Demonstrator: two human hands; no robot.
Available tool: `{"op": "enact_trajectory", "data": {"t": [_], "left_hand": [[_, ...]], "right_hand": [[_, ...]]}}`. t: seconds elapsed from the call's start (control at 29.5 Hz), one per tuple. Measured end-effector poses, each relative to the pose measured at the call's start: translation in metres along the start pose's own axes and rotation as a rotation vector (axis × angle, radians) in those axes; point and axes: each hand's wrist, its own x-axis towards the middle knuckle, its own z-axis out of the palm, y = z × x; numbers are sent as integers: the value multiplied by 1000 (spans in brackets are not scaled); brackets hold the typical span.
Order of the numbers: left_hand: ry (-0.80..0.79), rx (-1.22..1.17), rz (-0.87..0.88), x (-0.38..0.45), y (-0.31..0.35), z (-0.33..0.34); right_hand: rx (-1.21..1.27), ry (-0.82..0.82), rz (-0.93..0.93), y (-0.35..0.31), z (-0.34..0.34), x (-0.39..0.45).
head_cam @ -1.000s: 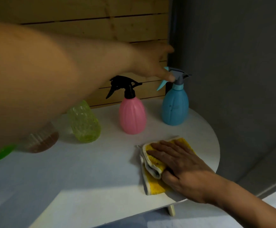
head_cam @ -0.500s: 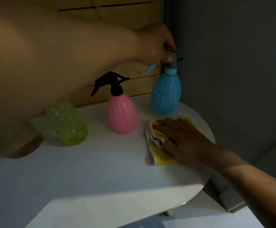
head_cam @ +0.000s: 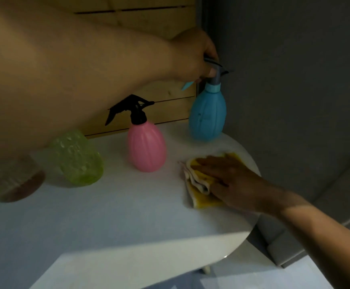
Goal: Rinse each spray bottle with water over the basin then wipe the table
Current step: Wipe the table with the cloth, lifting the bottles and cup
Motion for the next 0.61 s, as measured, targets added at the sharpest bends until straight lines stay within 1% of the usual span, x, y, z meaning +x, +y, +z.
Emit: {"op": "enact_trajectory", "data": {"t": [0.1, 0.17, 0.31, 0.44, 0.61], "left_hand": [[-54, -14, -2, -6, -2, 16], [-67, -31, -10, -11, -5, 23], [-50, -77, -44, -21, -8, 27], [-71, -127, -89, -25, -13, 22], [-119, -79, -110, -26, -9, 16]], "right_hand": [[52, -35, -31, -13, 6, -51], [64, -32, -43, -18, 11, -60], [83, -32, -21, -17, 14, -59], [70, -23, -17, -19, 15, -57], [34, -18, 2, -20, 15, -56]]}}
